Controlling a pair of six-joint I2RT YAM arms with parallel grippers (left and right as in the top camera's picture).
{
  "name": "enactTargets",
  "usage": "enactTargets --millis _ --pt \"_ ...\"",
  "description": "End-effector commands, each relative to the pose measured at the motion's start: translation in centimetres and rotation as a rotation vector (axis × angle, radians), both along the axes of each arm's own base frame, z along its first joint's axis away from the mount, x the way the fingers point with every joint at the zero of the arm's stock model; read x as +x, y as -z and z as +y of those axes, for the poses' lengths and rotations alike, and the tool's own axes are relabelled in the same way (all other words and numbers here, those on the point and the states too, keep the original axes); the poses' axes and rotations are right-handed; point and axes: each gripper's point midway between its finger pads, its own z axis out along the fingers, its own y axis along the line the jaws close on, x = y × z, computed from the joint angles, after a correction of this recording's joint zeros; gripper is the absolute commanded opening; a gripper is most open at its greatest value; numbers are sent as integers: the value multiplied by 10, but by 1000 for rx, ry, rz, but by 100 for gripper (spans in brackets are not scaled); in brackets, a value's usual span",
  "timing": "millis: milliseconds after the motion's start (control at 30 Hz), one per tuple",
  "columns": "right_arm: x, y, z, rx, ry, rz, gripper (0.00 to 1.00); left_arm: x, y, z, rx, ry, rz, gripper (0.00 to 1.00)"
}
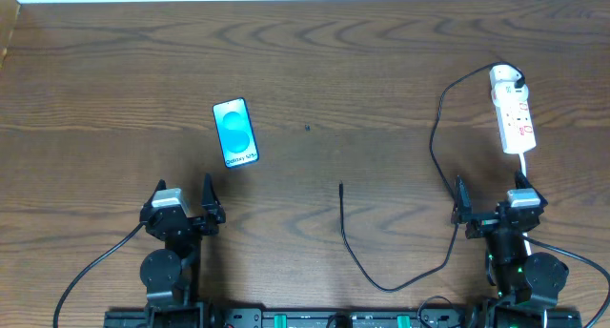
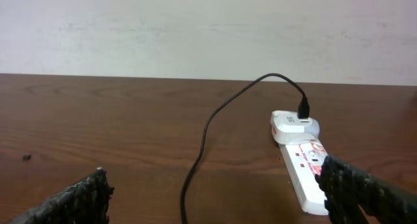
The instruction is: Plug charger to phone and switch on socket
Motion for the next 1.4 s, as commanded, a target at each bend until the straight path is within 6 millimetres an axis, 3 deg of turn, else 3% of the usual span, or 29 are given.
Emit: enactTargets --millis 0,467,733,1367 --pt "0 1 0 -5 2 0 99 -1 15 -1 -3 7 48 82" --pt "0 1 0 -4 2 0 99 -3 -7 -1 -22 5 13 83" --pt "0 1 0 -4 2 0 99 -2 -12 -1 -41 1 101 83" --pt "0 1 0 -4 2 0 99 49 -58 3 -56 -1 292 82"
